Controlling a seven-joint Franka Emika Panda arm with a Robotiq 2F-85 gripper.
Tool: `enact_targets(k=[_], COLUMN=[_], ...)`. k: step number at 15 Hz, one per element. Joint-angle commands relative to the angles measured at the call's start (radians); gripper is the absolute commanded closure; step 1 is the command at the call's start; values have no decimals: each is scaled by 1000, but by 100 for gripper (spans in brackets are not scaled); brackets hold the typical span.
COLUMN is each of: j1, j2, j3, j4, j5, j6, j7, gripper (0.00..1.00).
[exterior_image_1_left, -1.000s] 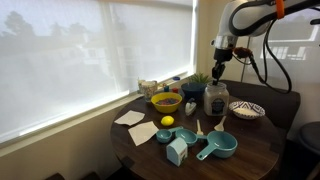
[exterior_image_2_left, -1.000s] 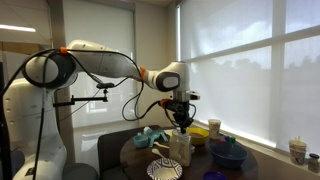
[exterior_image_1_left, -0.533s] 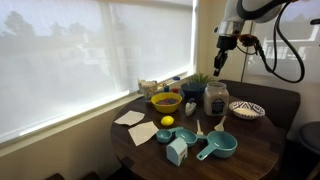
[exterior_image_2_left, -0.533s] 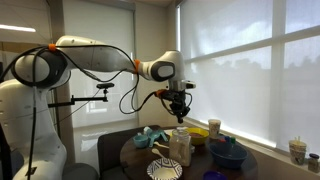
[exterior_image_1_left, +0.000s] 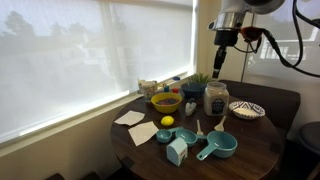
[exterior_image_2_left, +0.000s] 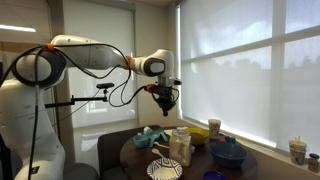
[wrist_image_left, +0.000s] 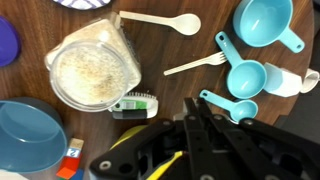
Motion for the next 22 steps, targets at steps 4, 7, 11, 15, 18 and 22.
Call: enact_targets(k=[4, 7, 11, 15, 18, 22], j1=[18, 17, 38, 53, 56, 47], j2=[5, 6, 15, 23, 24, -4], j3=[33, 31, 63, 123, 148, 153], j4=[3, 3, -37, -127, -200, -294], j5=[7, 7, 35, 45, 72, 79], j6=[-22, -22, -37, -2, 44, 119], j7=[-8, -14, 65, 299, 456, 576], gripper=[95, 95, 99, 99, 99, 99])
